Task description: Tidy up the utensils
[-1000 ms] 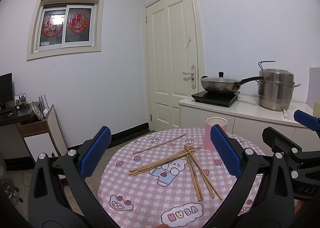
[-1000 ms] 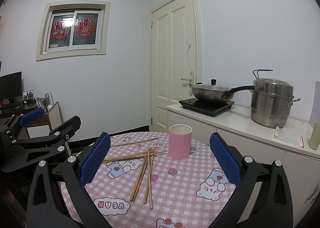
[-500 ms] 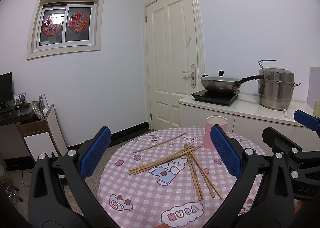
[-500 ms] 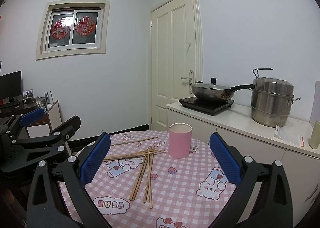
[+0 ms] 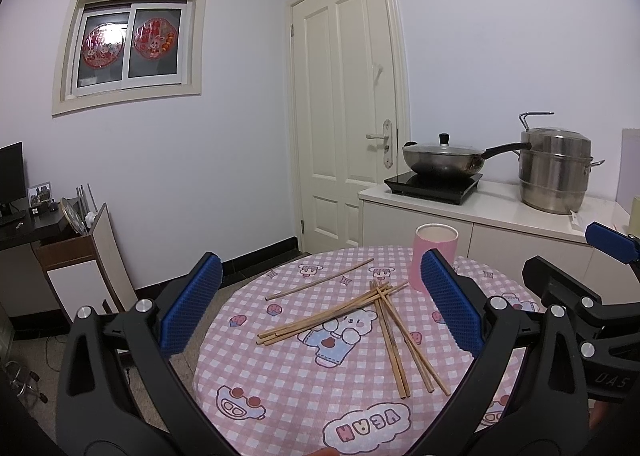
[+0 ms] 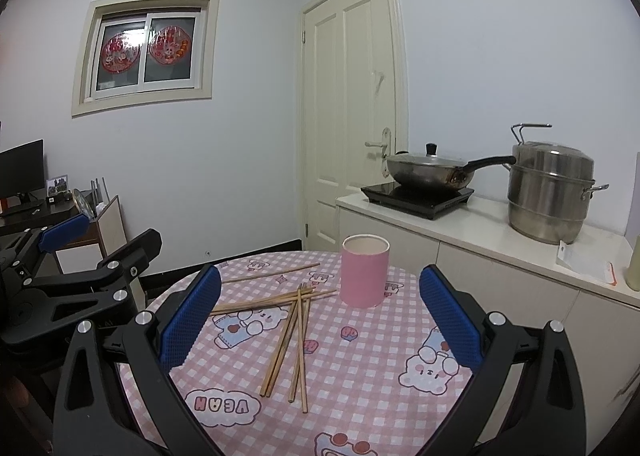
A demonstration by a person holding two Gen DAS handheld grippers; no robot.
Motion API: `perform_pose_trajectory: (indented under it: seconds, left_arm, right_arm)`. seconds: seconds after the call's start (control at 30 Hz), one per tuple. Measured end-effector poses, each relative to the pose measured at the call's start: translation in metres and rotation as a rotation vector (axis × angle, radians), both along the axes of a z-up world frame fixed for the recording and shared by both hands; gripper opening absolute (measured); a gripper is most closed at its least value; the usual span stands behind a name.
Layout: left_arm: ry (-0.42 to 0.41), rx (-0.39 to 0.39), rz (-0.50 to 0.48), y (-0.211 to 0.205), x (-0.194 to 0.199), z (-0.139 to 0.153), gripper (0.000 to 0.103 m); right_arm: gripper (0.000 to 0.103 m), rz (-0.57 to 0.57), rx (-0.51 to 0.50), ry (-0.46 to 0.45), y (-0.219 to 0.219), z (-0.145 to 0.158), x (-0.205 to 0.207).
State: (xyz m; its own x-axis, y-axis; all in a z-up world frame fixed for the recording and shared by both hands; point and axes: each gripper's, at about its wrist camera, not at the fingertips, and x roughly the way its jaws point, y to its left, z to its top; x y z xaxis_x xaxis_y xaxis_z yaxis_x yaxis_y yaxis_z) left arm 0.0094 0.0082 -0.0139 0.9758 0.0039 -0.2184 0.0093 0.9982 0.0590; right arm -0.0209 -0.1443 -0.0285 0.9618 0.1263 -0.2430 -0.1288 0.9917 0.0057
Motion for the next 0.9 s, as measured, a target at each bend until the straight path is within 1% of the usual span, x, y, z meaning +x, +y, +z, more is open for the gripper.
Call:
perform_pose_trajectory:
  seconds: [0.27,0.37,0.6,0.73,0.9]
  left_arm:
    - [0.040,0.009,-0.002,-0.002,0.015,-0.007,0.098]
    - [0.061,0.008,-0.002,-0.001,0.022,-0.012,0.098]
    - [0.141,-0.008,-0.014,0.005,0.043,-0.027,0.098]
    - [0.236,-0.039,-0.028,0.010,0.064,-0.043,0.098]
    - [0.388,-0.050,-0.050,0.012,0.097,-0.068,0.098]
  right_arm:
    - [0.096,0.006,0.023,0.040,-0.001,-0.006,0.011]
    - [0.096,0.010,0.017,0.057,0.000,-0.010,0.016]
    - [0.096,0.013,0.008,0.116,0.002,-0.021,0.036]
    - [0.096,-0.001,-0.008,0.172,0.001,-0.033,0.052]
    - [0.095,-0.004,-0.014,0.264,-0.004,-0.052,0.079]
